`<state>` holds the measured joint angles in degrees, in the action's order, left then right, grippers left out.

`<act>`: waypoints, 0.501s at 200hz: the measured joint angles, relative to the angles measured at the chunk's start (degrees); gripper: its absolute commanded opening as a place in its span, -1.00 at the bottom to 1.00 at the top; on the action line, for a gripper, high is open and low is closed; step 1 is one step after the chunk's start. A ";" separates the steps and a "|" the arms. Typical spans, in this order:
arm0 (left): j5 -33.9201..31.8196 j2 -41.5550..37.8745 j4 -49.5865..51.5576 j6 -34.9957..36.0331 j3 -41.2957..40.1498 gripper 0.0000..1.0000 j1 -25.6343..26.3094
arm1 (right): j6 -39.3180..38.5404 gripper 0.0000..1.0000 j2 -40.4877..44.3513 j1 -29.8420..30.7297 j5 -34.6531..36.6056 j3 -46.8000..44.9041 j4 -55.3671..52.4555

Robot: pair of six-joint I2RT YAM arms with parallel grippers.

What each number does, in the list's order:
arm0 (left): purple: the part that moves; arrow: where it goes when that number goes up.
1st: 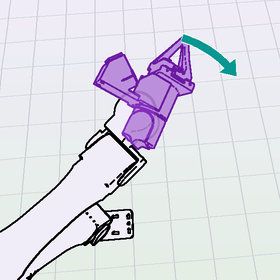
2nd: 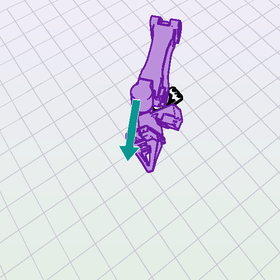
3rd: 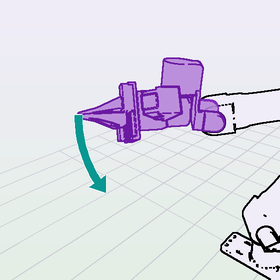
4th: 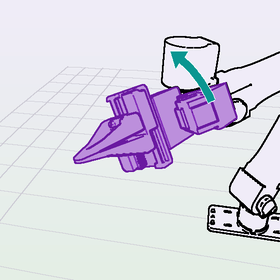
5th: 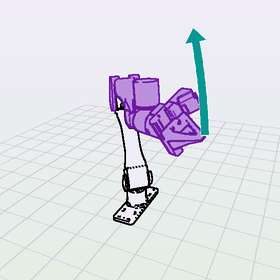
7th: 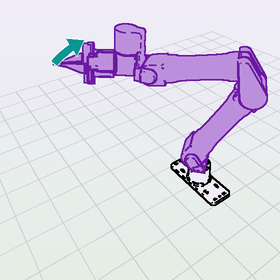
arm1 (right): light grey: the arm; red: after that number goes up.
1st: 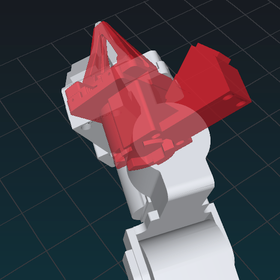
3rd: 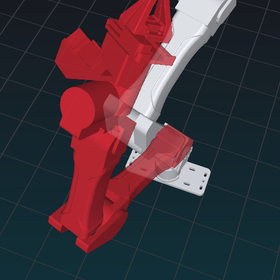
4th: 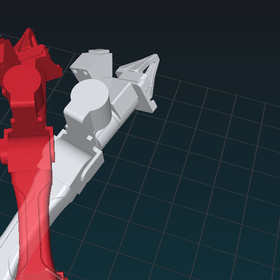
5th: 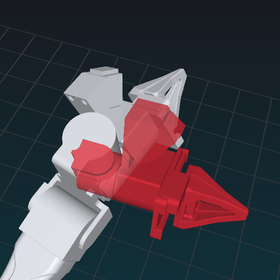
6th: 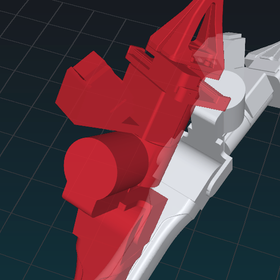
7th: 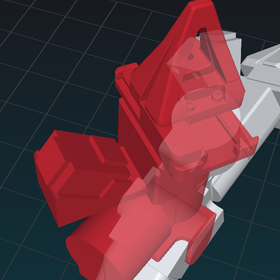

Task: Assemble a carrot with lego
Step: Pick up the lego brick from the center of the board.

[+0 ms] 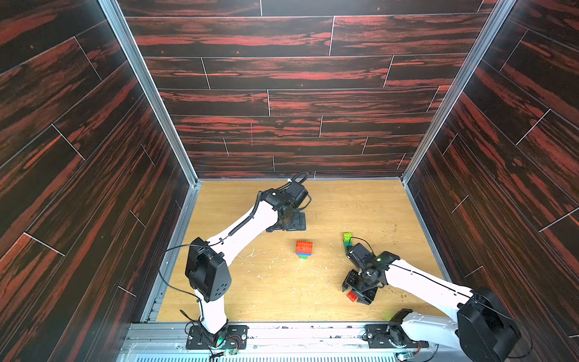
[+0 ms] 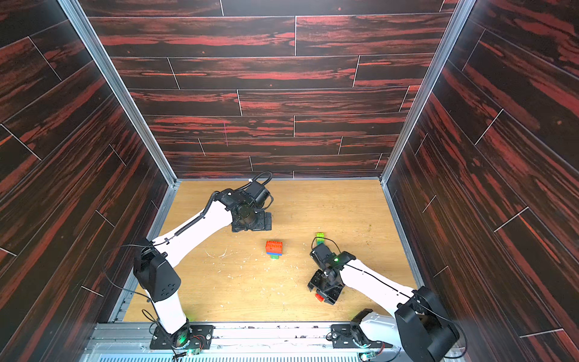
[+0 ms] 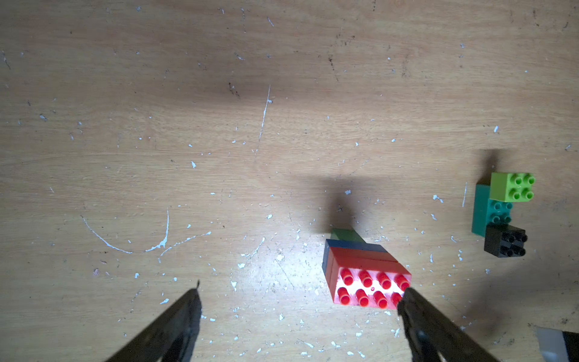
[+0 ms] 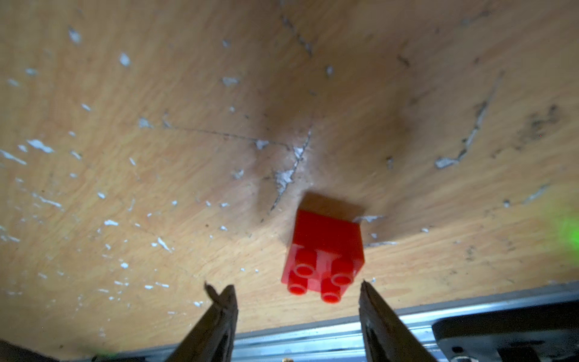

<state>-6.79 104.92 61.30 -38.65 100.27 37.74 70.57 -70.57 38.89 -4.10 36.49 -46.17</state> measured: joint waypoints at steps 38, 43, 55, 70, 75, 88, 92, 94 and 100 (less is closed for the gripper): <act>0.39 -0.42 -0.15 0.57 -0.48 1.00 -0.61 | 2.51 0.14 -1.97 3.04 4.07 1.29 -0.57; 0.42 -0.55 -0.11 0.72 -0.68 1.00 -0.68 | 2.80 0.13 -2.21 3.34 4.46 1.38 -0.59; 0.52 -0.79 -0.02 0.81 -1.03 1.00 -0.90 | 3.41 0.11 -2.75 3.98 5.27 1.40 -0.59; 0.76 -0.83 -0.07 1.07 -1.07 1.00 -1.07 | 4.04 0.09 -3.21 4.46 6.01 1.40 -0.55; 0.81 -0.83 -0.04 1.18 -1.07 1.00 -1.11 | 4.26 0.08 -3.30 4.57 6.29 1.40 -0.50; 0.87 -0.83 -0.07 1.38 -1.07 1.00 -1.22 | 4.66 0.06 -3.37 4.85 6.82 1.40 -0.39; 0.90 -0.83 -0.04 1.40 -1.07 1.00 -1.27 | 4.81 0.06 -3.37 4.94 6.99 1.40 -0.33; 0.94 -0.83 -0.04 1.42 -1.07 1.00 -1.29 | 4.90 0.06 -3.37 5.01 7.08 1.40 -0.28; 1.01 -0.83 -0.04 1.46 -1.07 1.00 -1.38 | 5.09 0.05 -3.37 5.18 7.41 1.40 -0.13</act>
<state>-5.78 104.09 61.25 -37.19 99.20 36.36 75.66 -73.93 44.07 3.31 37.89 -46.30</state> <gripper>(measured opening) 0.999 0.530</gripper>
